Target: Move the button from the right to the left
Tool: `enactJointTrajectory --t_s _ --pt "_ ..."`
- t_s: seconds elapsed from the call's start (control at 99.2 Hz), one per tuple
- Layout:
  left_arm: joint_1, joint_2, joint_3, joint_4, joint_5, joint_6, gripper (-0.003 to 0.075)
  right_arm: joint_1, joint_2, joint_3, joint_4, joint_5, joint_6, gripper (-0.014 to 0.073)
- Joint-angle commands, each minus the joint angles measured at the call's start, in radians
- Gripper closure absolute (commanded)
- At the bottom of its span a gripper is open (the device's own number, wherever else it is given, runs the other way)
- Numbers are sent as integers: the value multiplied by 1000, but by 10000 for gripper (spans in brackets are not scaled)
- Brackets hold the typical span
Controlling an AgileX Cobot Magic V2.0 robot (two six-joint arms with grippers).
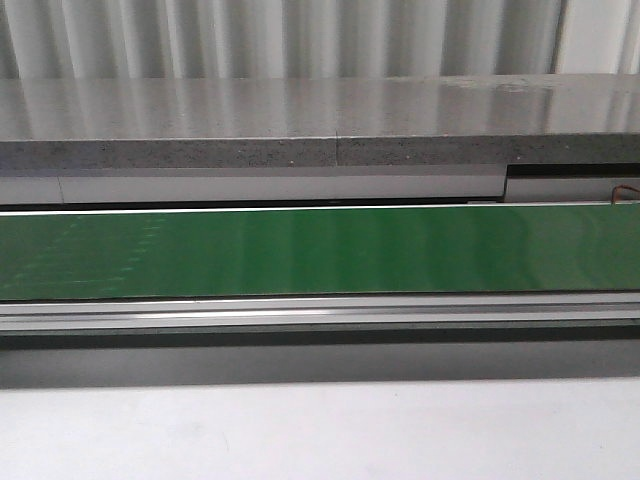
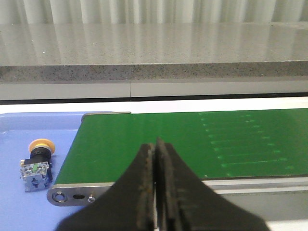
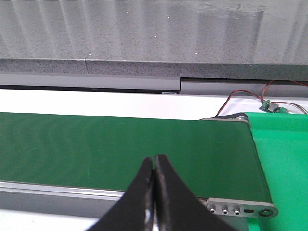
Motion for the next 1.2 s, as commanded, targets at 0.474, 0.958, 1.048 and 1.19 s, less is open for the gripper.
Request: enactJointTrajectory --t_s 0.474,0.958,1.048,1.19 --pt "2 -36 24 1 -71 -6 740 -1 6 -25 7 -81 -10 662" --pt "2 -36 24 1 -71 -6 740 -75 3 172 -65 -421 33 662" --pt "2 -36 24 1 -71 -6 740 -95 -33 221 -85 -437 47 662" --pt "2 -36 24 1 -71 -6 740 -103 -128 305 -92 -439 47 662"
